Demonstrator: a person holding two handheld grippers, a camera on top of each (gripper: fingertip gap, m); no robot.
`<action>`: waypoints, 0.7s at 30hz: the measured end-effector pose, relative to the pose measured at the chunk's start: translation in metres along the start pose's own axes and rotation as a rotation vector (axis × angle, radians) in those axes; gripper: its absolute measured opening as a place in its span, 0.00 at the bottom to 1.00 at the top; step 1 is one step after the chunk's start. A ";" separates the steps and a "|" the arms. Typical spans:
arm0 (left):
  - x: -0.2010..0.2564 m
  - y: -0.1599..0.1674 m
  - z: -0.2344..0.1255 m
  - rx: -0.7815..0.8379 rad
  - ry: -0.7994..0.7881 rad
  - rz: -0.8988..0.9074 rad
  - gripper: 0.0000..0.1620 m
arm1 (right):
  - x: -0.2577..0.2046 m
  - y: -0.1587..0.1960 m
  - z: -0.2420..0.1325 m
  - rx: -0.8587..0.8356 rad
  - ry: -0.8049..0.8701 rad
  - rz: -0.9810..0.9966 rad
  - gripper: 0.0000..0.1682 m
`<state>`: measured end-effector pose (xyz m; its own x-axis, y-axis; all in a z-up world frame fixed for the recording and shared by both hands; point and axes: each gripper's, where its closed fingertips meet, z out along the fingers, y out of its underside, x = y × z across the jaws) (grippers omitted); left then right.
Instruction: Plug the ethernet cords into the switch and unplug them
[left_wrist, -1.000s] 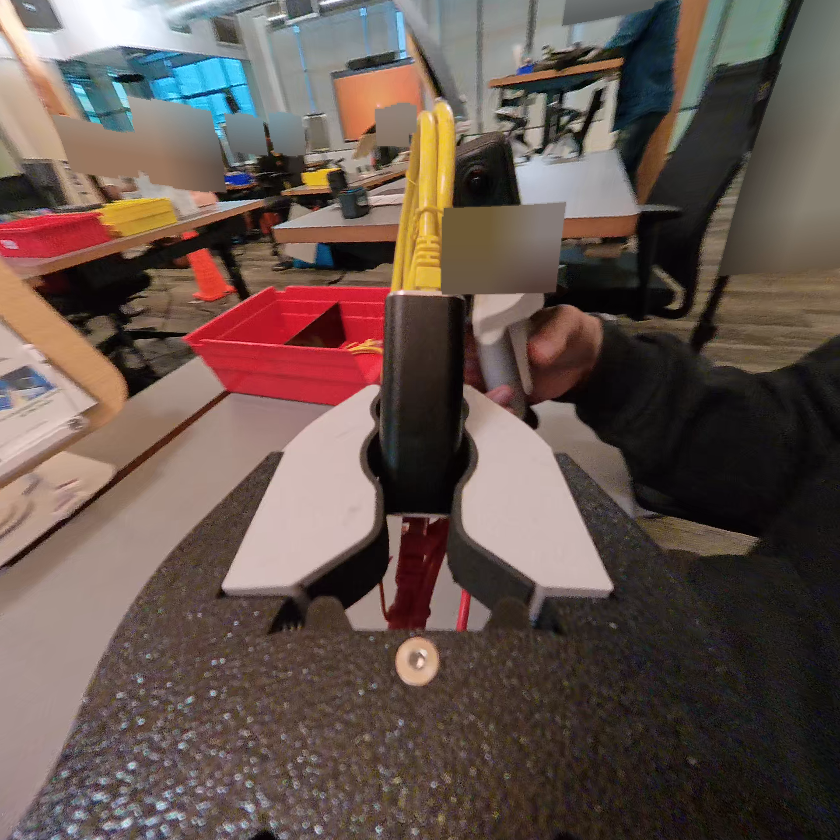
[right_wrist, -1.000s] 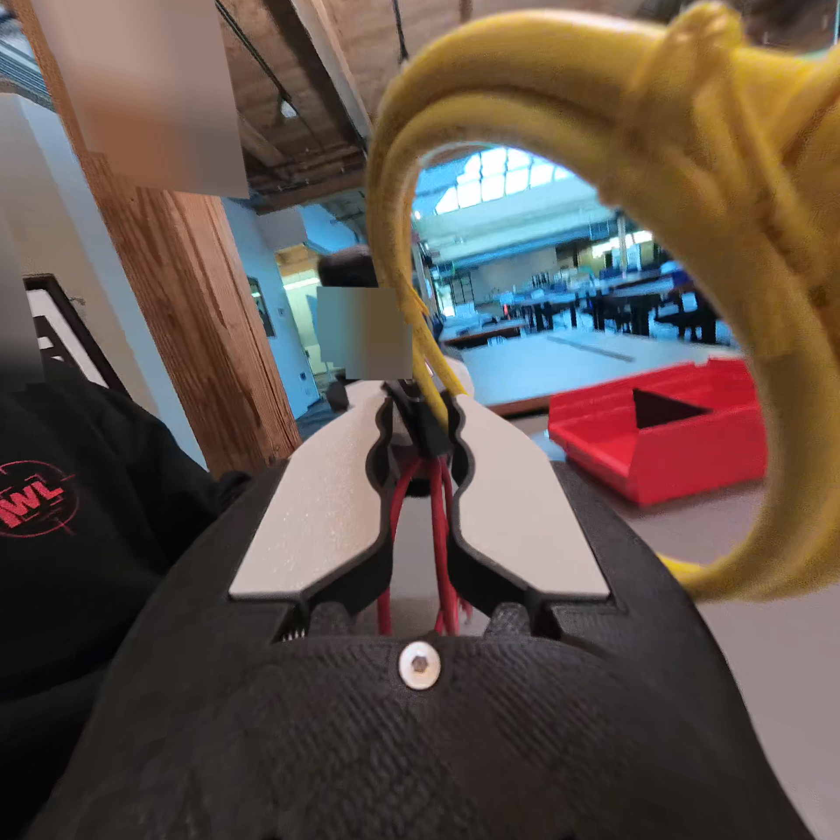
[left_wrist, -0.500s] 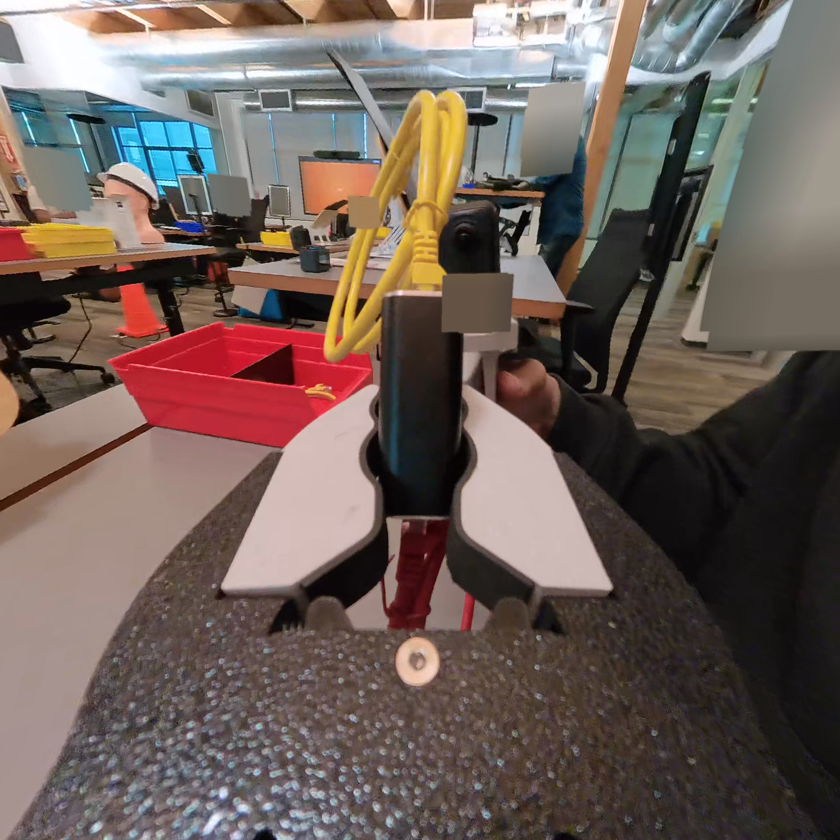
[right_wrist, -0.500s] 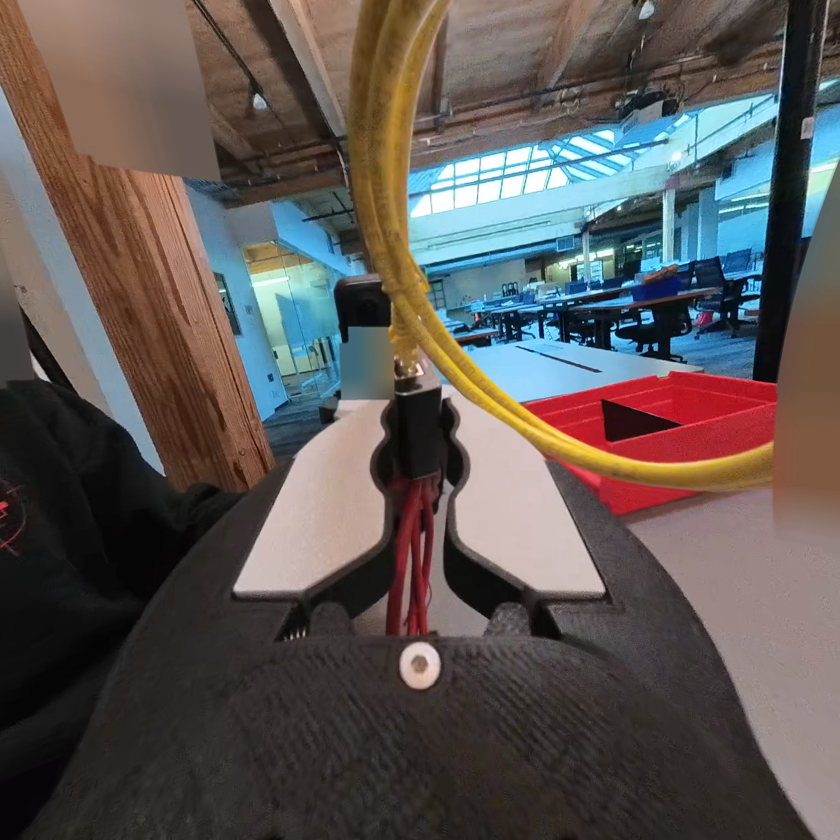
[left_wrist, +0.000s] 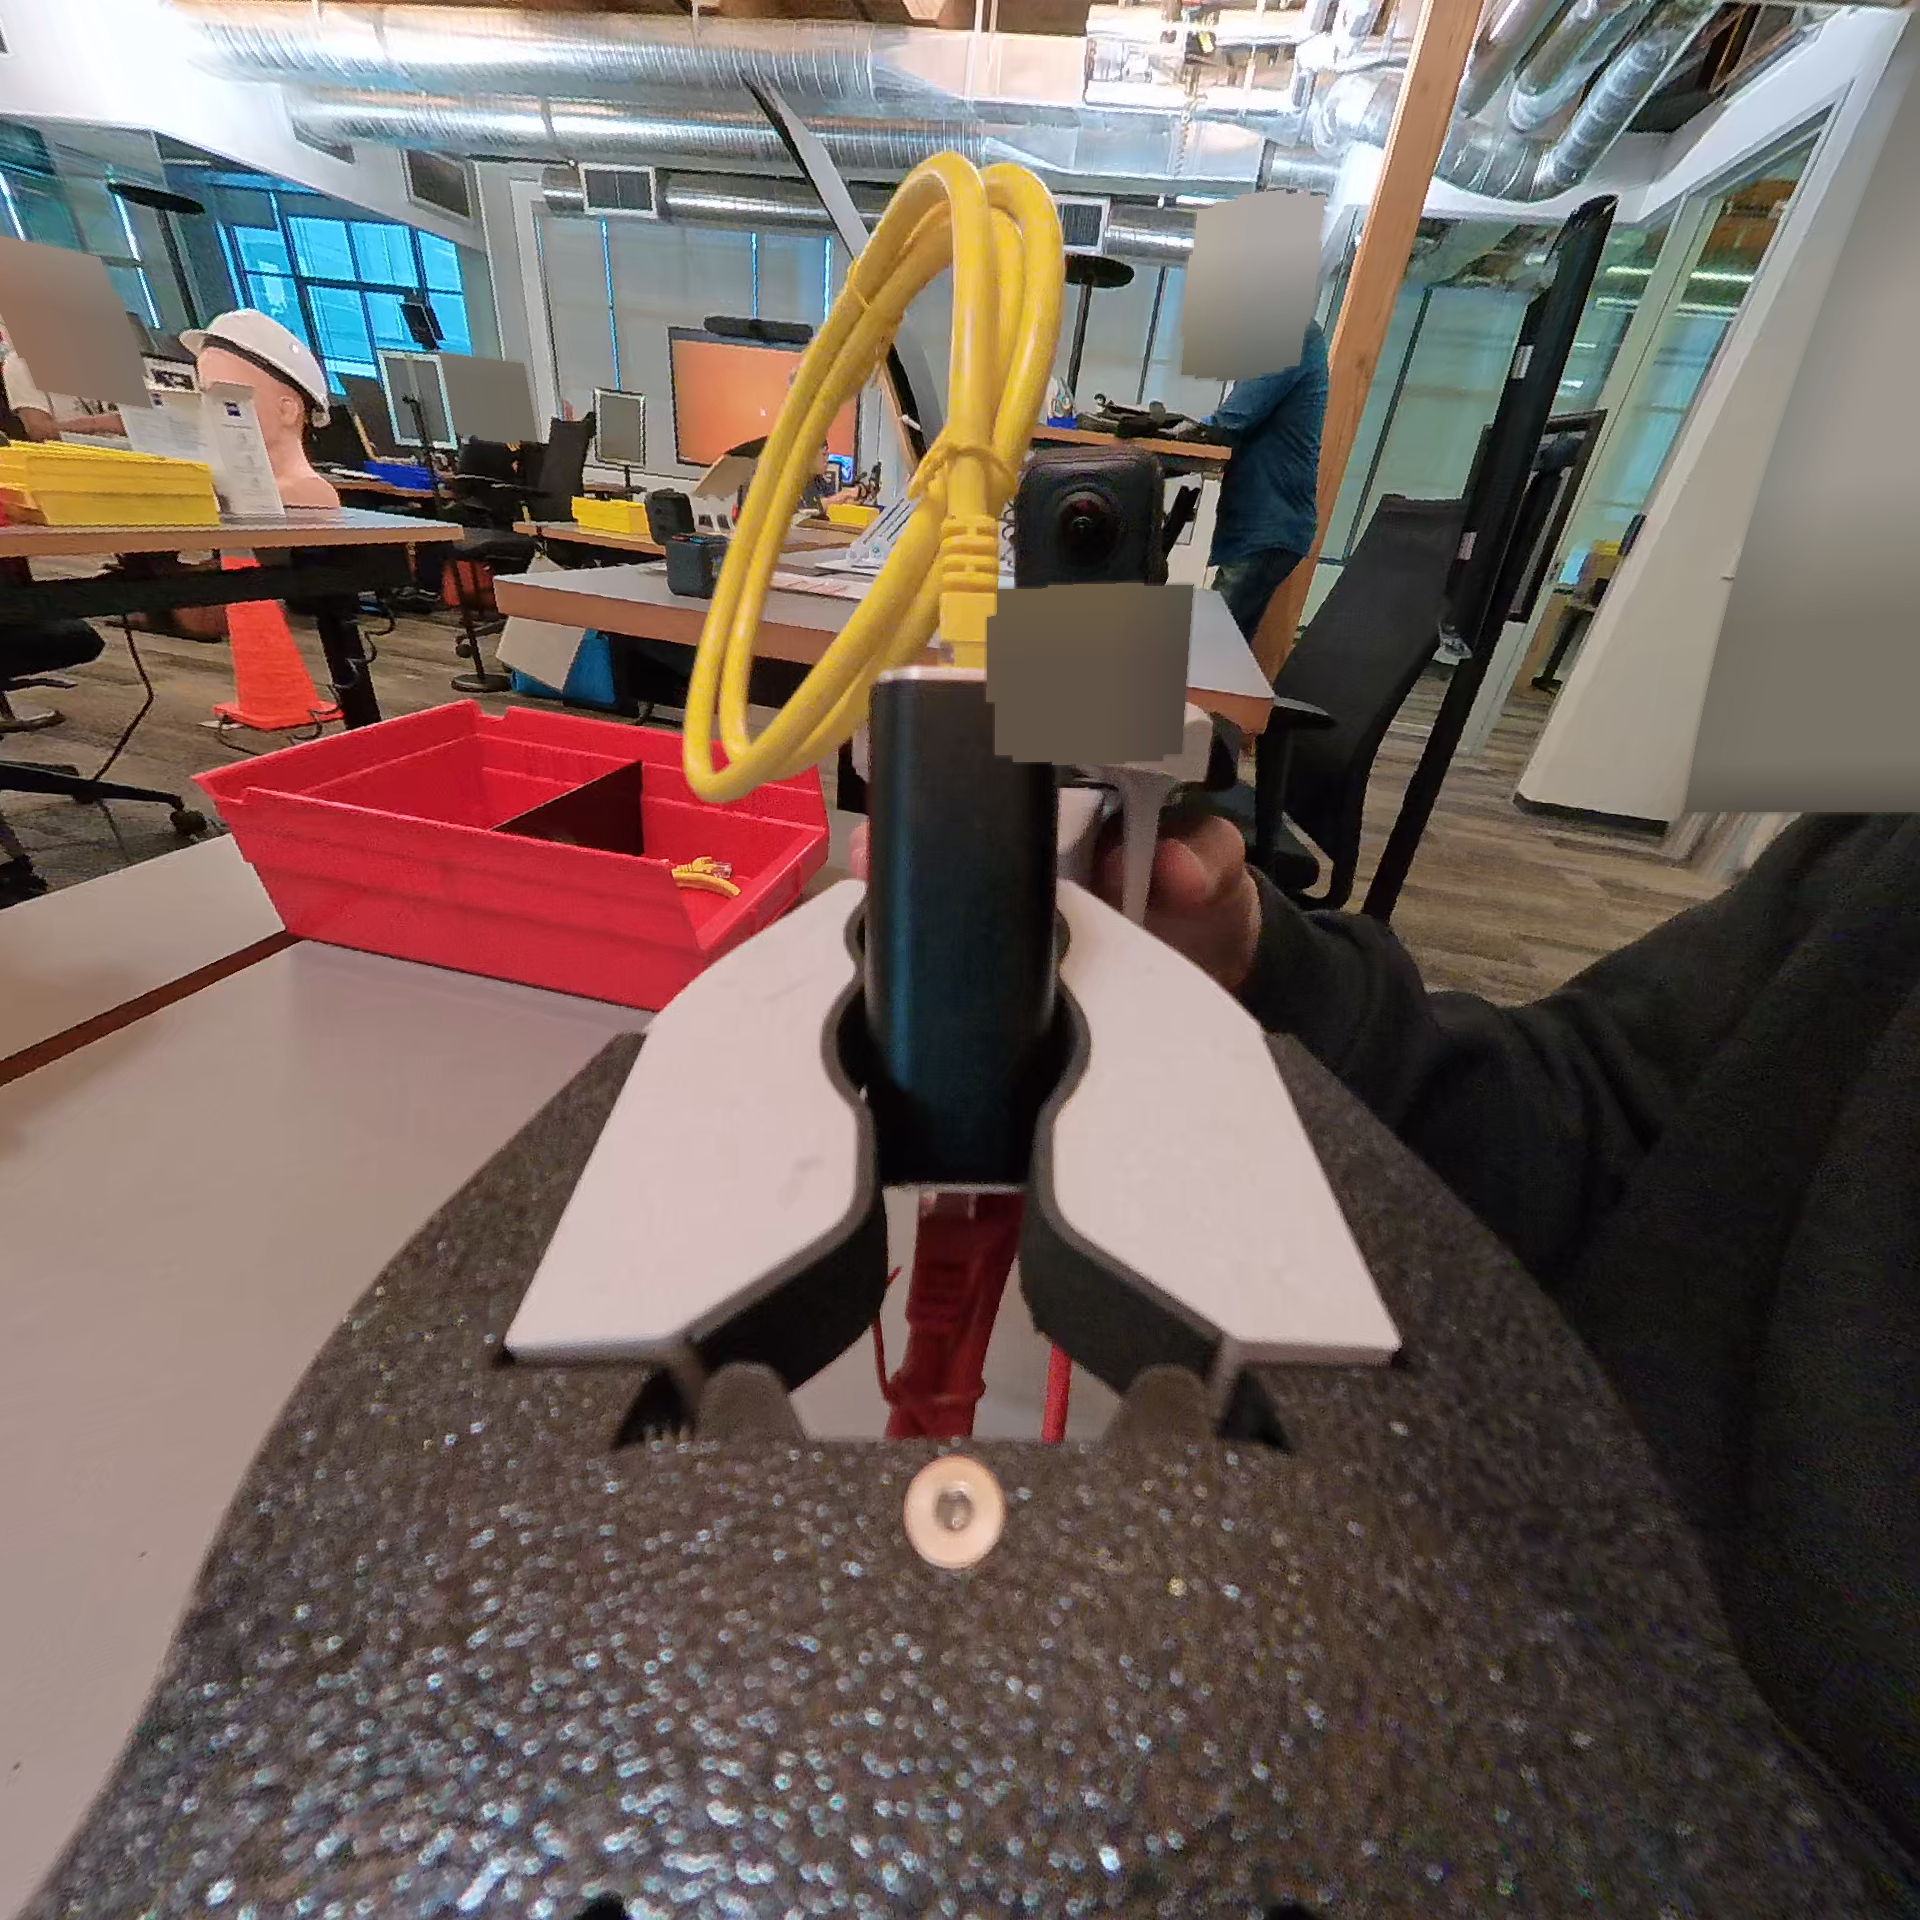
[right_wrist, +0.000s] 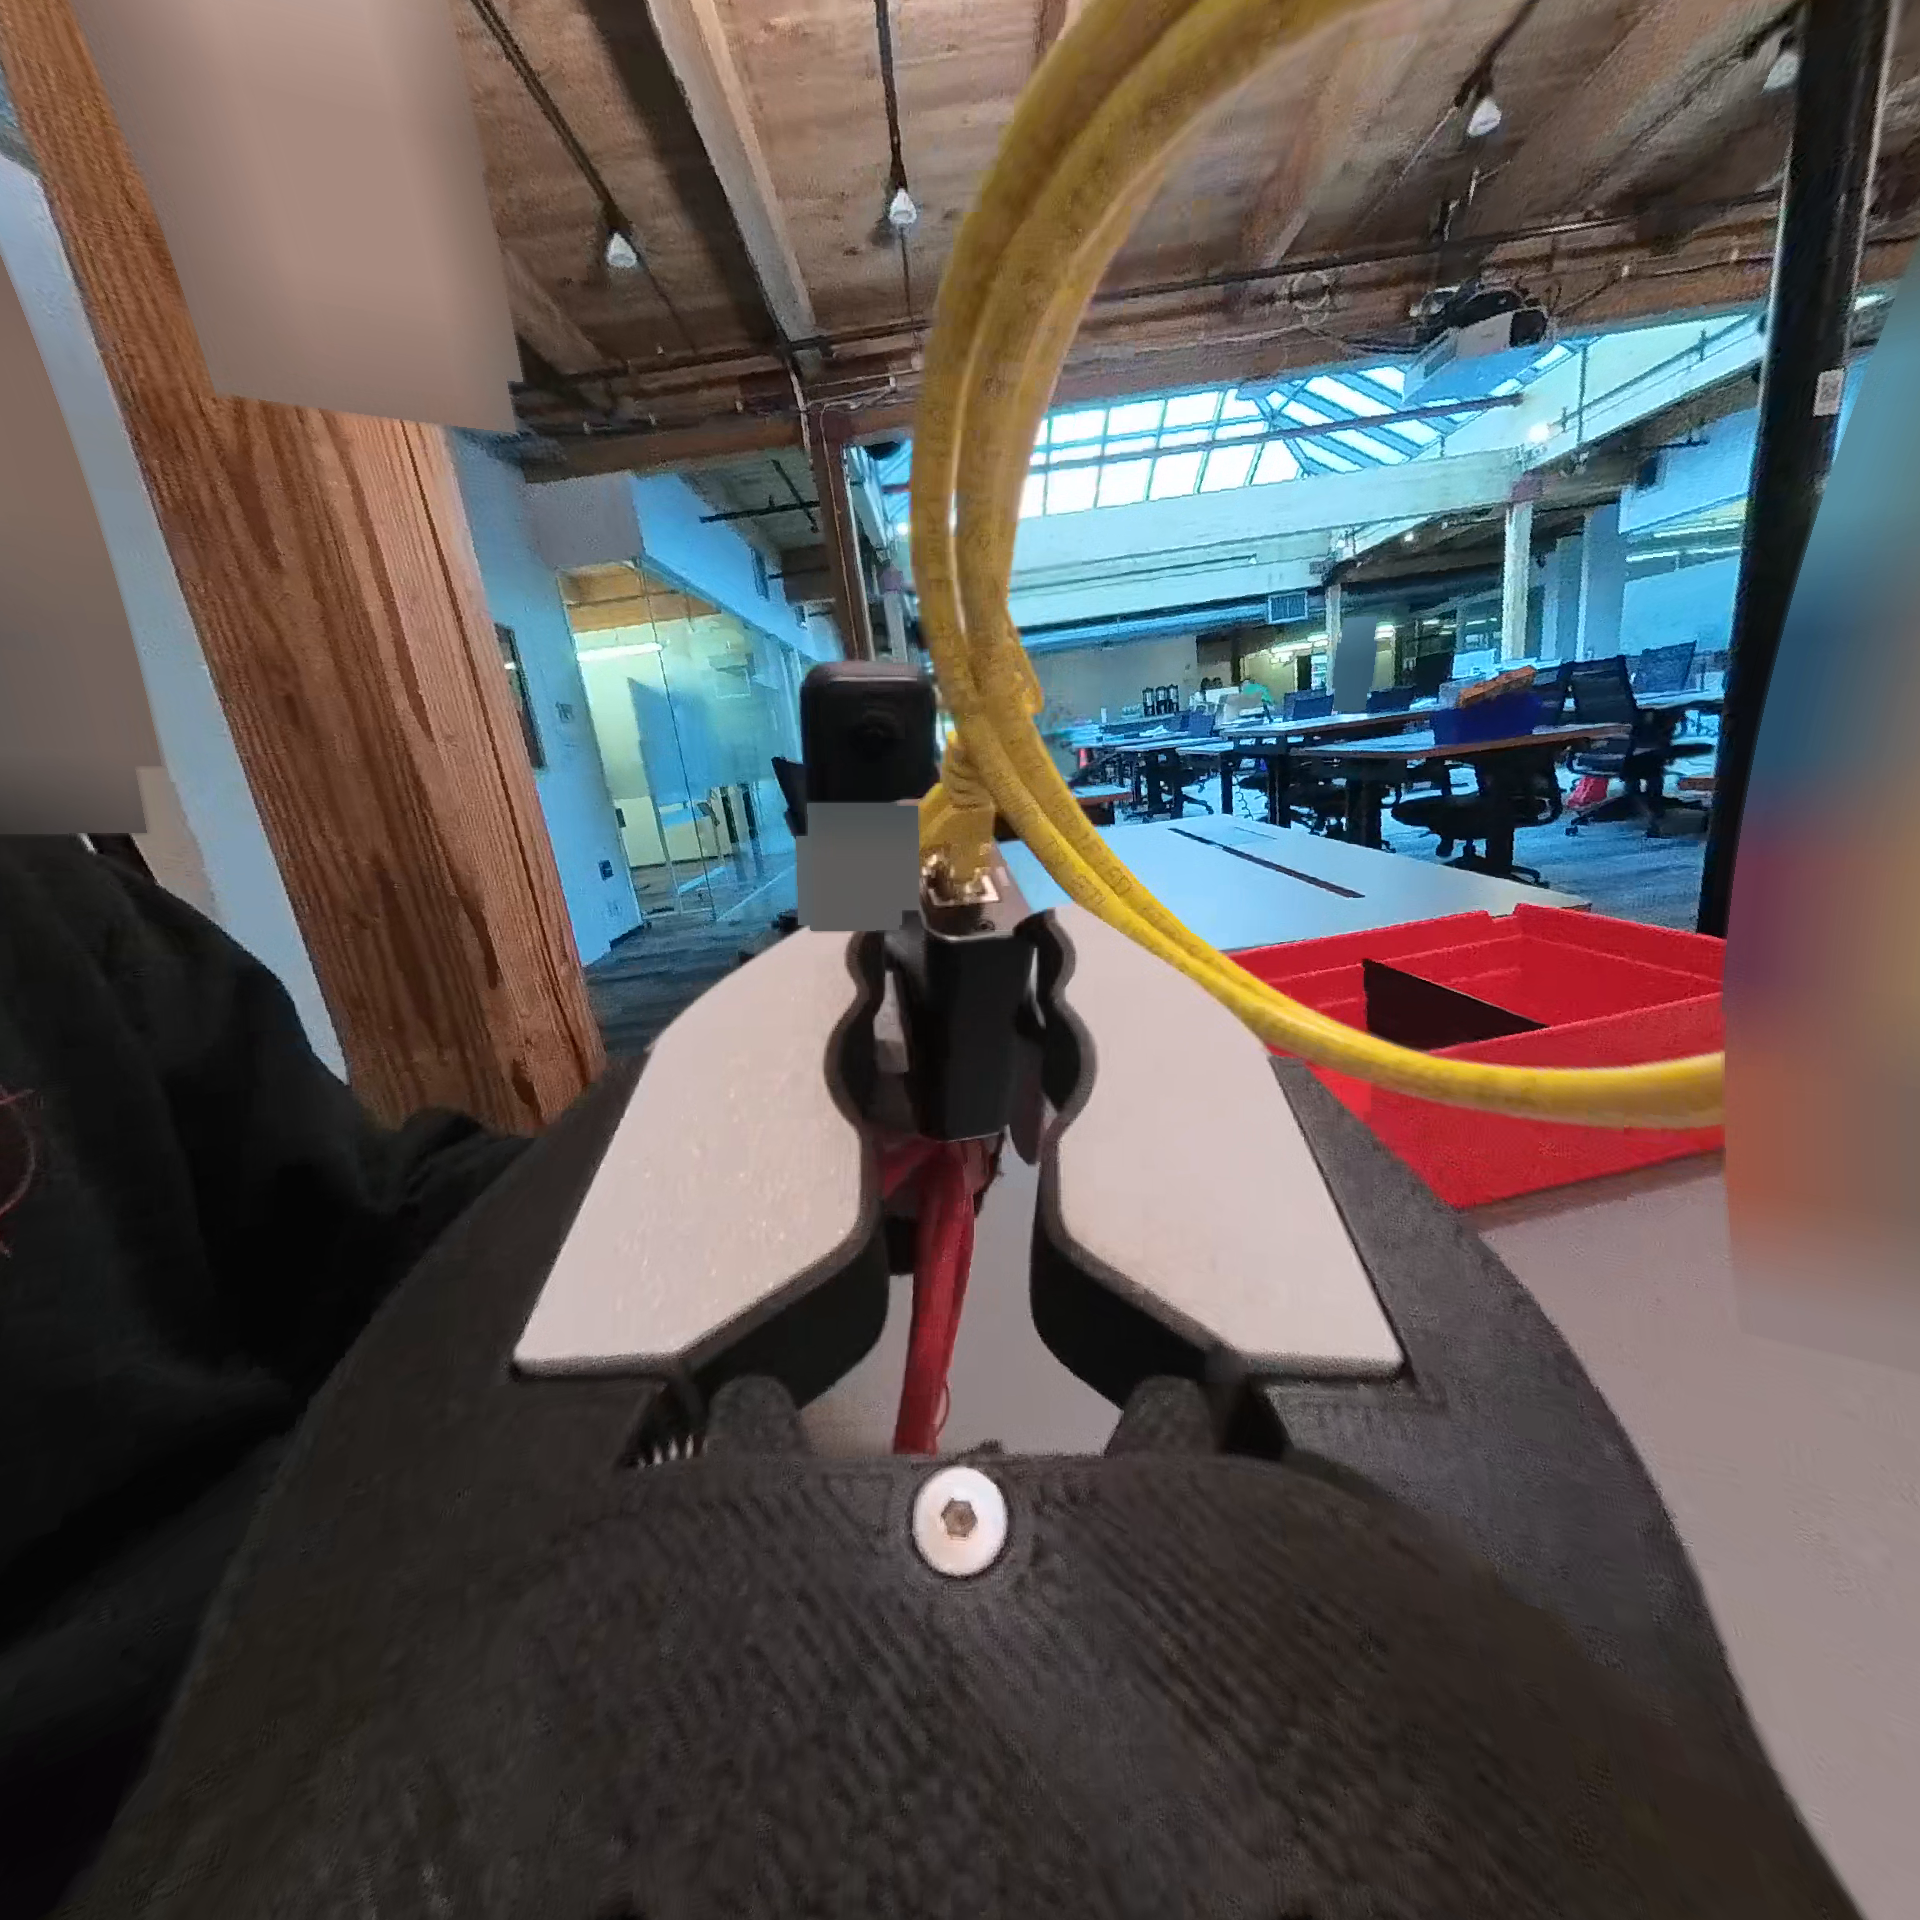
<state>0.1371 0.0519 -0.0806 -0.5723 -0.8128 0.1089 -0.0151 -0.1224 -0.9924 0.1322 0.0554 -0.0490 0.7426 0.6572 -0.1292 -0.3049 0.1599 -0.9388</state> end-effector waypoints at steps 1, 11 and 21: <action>0.000 0.001 0.001 -0.008 -0.002 0.004 0.17 | 0.001 -0.001 0.001 0.015 0.004 0.016 0.17; 0.000 0.017 0.010 -0.104 -0.024 0.001 0.17 | 0.002 0.008 0.000 -0.056 0.018 -0.058 0.12; 0.011 0.018 0.014 -0.102 0.063 -0.006 0.17 | -0.008 0.006 -0.006 -0.059 -0.066 -0.066 0.09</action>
<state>0.1420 0.0332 -0.0969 -0.6226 -0.7741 0.1144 -0.0999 -0.0664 -0.9928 0.1283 0.0464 -0.0553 0.7185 0.6939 -0.0475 -0.2197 0.1617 -0.9621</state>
